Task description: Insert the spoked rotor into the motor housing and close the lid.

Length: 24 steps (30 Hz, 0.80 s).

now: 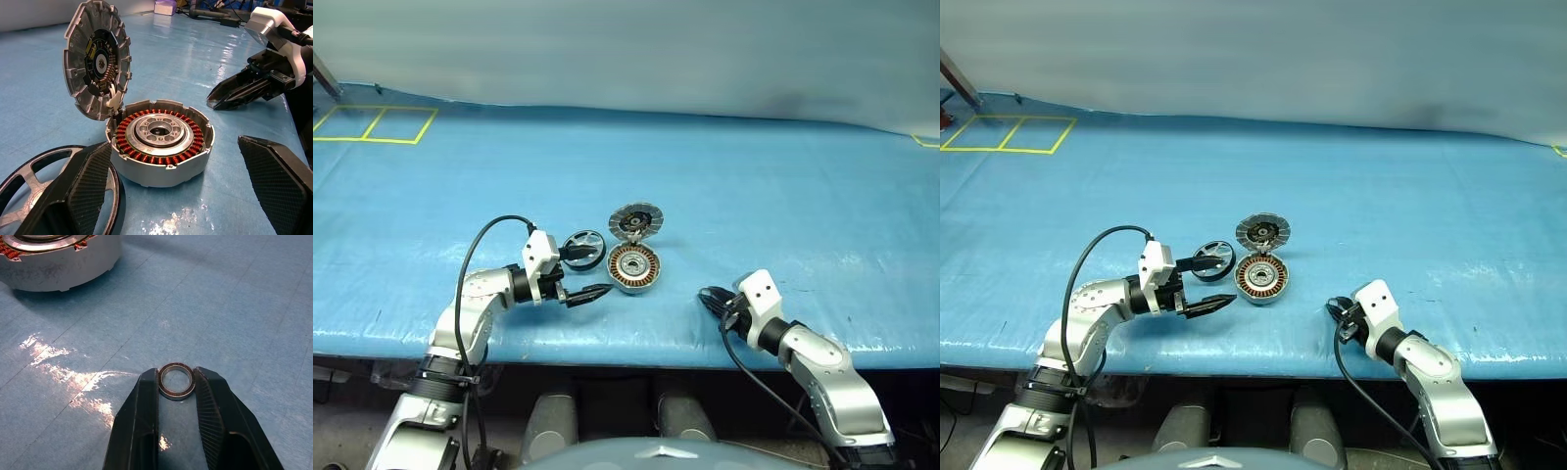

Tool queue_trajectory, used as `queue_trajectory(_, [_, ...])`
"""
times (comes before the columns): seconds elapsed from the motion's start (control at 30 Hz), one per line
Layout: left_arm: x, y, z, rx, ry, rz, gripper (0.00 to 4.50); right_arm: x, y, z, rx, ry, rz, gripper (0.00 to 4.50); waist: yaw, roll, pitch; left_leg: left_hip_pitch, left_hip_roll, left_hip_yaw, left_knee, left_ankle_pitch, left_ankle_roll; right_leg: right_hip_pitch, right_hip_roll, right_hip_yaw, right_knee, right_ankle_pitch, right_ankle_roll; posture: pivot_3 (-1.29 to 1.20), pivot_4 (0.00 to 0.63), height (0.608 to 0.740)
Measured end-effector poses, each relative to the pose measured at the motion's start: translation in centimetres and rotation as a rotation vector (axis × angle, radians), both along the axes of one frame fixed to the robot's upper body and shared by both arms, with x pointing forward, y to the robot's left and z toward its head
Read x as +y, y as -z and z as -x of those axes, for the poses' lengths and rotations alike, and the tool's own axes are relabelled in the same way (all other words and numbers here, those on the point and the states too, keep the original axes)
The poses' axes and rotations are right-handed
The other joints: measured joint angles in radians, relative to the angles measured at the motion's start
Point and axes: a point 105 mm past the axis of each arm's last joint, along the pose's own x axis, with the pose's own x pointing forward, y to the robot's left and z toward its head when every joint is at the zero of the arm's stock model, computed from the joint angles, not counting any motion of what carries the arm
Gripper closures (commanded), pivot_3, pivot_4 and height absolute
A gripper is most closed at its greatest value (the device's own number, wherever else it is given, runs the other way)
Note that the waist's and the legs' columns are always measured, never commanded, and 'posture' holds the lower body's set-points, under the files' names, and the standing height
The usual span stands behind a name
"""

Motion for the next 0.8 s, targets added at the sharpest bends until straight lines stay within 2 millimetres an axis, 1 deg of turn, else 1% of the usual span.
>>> queue_trajectory(0.17, [0.0,0.1,0.0,0.003,-0.001,0.000,0.00,0.2,-0.2,-0.2,0.008,-0.007,-0.003,3.81,-0.002,0.000,0.000,0.000,0.000,0.000,0.000,0.000,0.000,0.000,0.000,0.000,0.000,0.000,0.000,0.00,0.150,0.740])
queue_trajectory(0.27, [0.0,0.1,0.1,0.005,0.001,-0.001,0.00,1.1,-0.8,-0.6,0.002,-0.034,-0.018,3.81,-0.003,0.000,0.000,0.000,0.000,0.000,0.000,0.000,0.000,0.000,0.000,0.000,0.000,0.000,0.000,0.00,0.150,0.740])
queue_trajectory(0.33, [0.0,0.1,0.1,0.006,0.004,0.000,0.00,2.1,-2.1,-1.3,-0.035,-0.073,-0.037,3.81,-0.005,0.000,0.000,0.000,0.000,0.000,0.000,0.000,0.000,0.000,0.000,0.000,0.000,0.000,0.000,0.00,0.150,0.740])
queue_trajectory(0.47, [-0.1,0.1,0.2,0.008,0.019,0.001,0.00,4.2,-5.3,-2.8,-0.139,-0.155,-0.067,3.81,-0.003,0.000,0.000,-0.001,0.000,0.000,0.000,0.000,0.000,-0.001,0.000,0.000,0.000,0.000,0.000,0.00,0.150,0.740])
queue_trajectory(0.5, [-0.1,0.1,0.3,0.008,0.025,0.002,0.00,5.0,-6.0,-3.2,-0.160,-0.187,-0.078,3.81,-0.003,0.000,0.000,-0.001,0.000,0.000,0.000,0.000,0.000,-0.001,0.000,0.000,0.000,0.000,0.000,0.00,0.150,0.740])
queue_trajectory(0.6, [-0.2,0.1,0.3,0.006,0.043,0.005,0.00,6.6,-7.2,-3.5,-0.190,-0.256,-0.110,3.81,-0.002,0.000,0.000,-0.001,0.000,0.000,-0.001,0.000,0.000,-0.001,0.000,0.000,0.000,0.000,0.000,0.00,0.150,0.740])
queue_trajectory(0.67, [-0.3,0.3,0.3,0.008,0.049,0.003,0.00,7.6,-7.3,-3.6,-0.187,-0.297,-0.126,3.81,0.000,0.000,0.000,-0.001,0.000,0.000,-0.001,0.000,0.000,0.000,0.000,-0.001,0.000,0.000,0.000,0.00,0.150,0.740])
queue_trajectory(0.8, [-0.5,1.0,0.4,-0.021,0.079,-0.008,0.00,9.5,-6.6,-4.2,-0.149,-0.358,-0.151,3.81,-0.002,0.000,0.000,-0.001,0.000,0.000,-0.001,0.000,0.000,0.000,0.000,-0.001,0.000,0.000,-0.001,0.00,0.150,0.740])
